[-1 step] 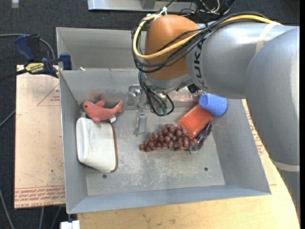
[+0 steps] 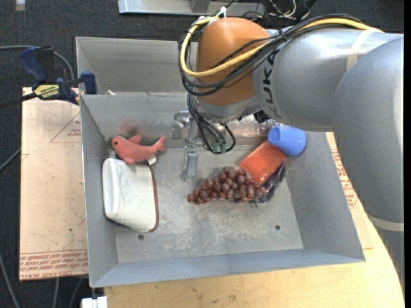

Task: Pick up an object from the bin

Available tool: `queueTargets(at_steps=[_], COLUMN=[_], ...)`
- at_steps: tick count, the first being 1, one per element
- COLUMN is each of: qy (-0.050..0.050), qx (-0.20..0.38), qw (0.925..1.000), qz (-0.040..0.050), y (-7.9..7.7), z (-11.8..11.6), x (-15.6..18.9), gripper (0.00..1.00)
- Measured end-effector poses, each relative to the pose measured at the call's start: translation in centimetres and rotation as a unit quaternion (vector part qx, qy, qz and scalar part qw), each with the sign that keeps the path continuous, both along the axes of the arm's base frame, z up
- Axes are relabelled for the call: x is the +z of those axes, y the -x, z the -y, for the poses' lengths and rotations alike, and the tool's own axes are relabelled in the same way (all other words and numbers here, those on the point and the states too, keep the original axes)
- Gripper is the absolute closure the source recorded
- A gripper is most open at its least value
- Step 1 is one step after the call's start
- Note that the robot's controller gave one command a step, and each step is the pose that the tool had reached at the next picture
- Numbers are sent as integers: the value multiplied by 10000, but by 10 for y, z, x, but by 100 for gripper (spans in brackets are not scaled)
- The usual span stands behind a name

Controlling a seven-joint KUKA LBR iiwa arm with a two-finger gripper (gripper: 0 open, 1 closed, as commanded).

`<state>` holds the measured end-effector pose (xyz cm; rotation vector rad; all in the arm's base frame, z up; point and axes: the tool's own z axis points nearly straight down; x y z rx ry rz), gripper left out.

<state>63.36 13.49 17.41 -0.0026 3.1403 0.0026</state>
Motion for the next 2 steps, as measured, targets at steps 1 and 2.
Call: queueTargets(at_steps=[1,2], qy=[-13,12], qx=[273,306], qw=[9996,9995], qz=[18,-2], y=[17,29], z=[32,54], x=[-29,-57], gripper=[0,0])
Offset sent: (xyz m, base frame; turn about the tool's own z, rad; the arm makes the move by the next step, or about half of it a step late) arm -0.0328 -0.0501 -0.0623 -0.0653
